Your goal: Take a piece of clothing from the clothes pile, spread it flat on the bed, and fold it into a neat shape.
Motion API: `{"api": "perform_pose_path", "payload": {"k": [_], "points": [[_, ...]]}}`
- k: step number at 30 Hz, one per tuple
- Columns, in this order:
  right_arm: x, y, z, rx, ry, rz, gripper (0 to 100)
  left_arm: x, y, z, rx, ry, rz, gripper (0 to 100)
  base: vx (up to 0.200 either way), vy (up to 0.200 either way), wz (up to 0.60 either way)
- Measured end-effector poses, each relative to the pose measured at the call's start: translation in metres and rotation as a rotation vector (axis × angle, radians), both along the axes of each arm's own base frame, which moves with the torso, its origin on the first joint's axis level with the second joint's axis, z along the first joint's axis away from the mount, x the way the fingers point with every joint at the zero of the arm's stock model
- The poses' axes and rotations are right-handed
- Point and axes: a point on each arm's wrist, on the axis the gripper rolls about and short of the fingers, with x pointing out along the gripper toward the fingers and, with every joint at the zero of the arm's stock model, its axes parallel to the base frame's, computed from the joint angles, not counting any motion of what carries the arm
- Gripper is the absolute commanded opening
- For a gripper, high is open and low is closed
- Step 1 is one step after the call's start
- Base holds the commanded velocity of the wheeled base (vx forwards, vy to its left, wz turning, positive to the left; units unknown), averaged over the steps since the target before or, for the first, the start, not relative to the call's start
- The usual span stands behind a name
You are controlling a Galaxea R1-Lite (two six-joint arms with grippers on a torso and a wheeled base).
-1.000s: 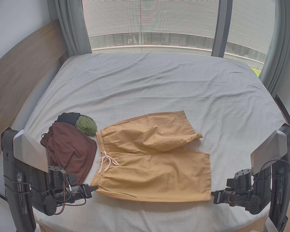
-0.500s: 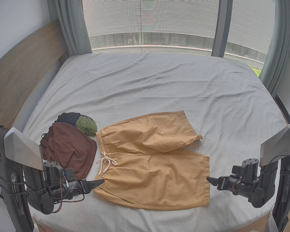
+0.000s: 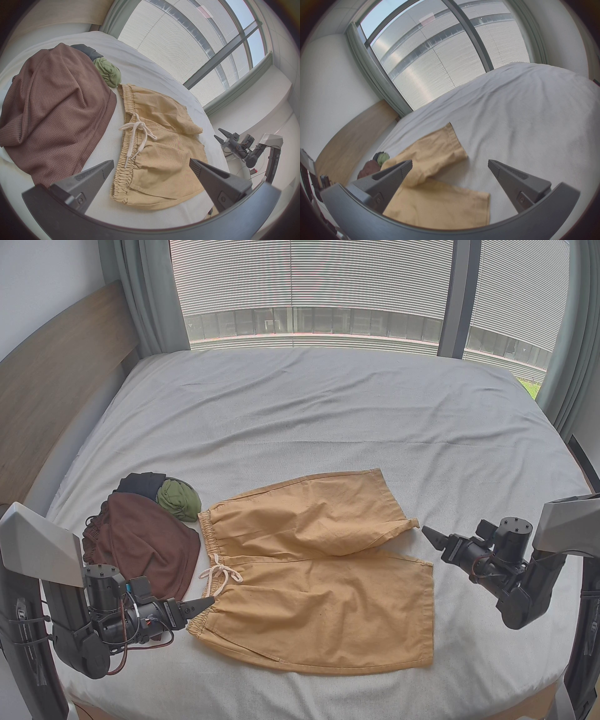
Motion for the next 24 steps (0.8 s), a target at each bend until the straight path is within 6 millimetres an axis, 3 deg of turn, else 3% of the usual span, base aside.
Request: {"api": "perform_pose_path", "payload": {"k": [11, 24], "points": [[0.069, 0.017, -0.006, 0.115, -0.137, 0.085, 100, 0.002, -0.004, 0.002, -0.020, -0.003, -0.008, 100, 0.000, 0.000, 0.00], [0.098, 0.046, -0.030, 0.153, -0.091, 0.189, 100, 0.000, -0.007, -0.002, -0.020, 0.016, -0.019, 100, 0.000, 0.000, 0.00]]}}
